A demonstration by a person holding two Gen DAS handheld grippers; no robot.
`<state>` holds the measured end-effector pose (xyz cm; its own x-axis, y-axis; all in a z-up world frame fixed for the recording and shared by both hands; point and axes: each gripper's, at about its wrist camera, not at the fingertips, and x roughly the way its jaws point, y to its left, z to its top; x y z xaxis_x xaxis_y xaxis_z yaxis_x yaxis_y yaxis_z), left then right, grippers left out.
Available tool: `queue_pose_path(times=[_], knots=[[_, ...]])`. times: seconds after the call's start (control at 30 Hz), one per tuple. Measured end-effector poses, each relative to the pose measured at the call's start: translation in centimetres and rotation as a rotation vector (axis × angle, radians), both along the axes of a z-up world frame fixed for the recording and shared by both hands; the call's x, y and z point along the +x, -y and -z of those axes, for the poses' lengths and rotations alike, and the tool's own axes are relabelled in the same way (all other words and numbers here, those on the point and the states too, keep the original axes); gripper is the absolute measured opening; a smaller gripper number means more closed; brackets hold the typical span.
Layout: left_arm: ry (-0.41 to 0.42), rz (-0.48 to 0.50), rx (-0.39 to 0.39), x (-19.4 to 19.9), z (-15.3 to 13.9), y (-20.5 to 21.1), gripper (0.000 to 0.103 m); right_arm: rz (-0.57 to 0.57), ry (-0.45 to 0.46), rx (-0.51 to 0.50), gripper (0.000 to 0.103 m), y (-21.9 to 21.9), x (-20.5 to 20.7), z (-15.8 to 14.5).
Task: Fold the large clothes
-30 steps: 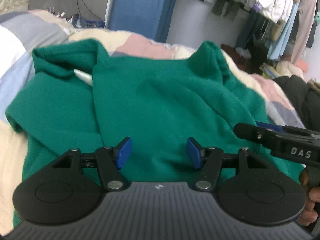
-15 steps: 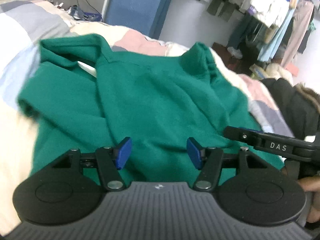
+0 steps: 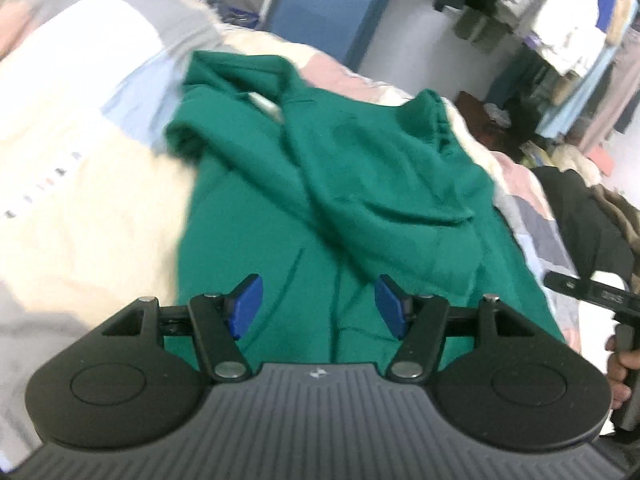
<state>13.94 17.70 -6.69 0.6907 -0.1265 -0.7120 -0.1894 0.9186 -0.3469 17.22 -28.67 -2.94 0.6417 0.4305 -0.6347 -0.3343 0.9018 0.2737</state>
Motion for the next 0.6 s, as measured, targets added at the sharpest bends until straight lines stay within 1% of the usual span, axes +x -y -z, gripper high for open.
queue_pose_path(times=[0.13, 0.17, 0.23, 0.27, 0.37, 0.43, 0.5, 0.57, 0.6], knots=[[-0.036, -0.033, 0.002, -0.5, 0.6, -1.1, 0.069, 0.049, -0.063, -0.002, 0.065, 1.9, -0.3, 0.5], [-0.042, -0.045, -0.001, -0.6, 0.7, -1.5, 0.069, 0.077, -0.076, -0.001, 0.074, 2.4, -0.3, 0.7], [-0.049, -0.104, -0.013, -0.9, 1.0, -2.8, 0.071, 0.142, -0.09, 0.004, 0.088, 3.1, -0.3, 1.1], [-0.053, -0.131, -0.031, -0.9, 1.2, -3.4, 0.071, 0.17, -0.106, 0.018, 0.087, 3.6, -0.1, 1.4], [-0.067, -0.188, -0.138, -1.0, 2.0, -6.3, 0.072, 0.24, -0.199, 0.074, 0.087, 5.3, 0.9, 2.8], [-0.087, -0.228, -0.186, -1.1, 2.8, -7.7, 0.071, 0.278, -0.27, 0.148, 0.087, 6.5, 1.4, 4.0], [-0.125, -0.261, -0.228, -1.1, 3.7, -8.8, 0.071, 0.296, -0.329, 0.205, 0.087, 7.4, 2.0, 5.0], [-0.157, -0.281, -0.259, -1.2, 4.6, -9.4, 0.071, 0.3, -0.367, 0.249, 0.087, 7.8, 2.3, 5.8], [-0.168, -0.286, -0.287, -1.2, 5.1, -9.5, 0.071, 0.305, -0.381, 0.267, 0.087, 7.9, 2.4, 6.1]])
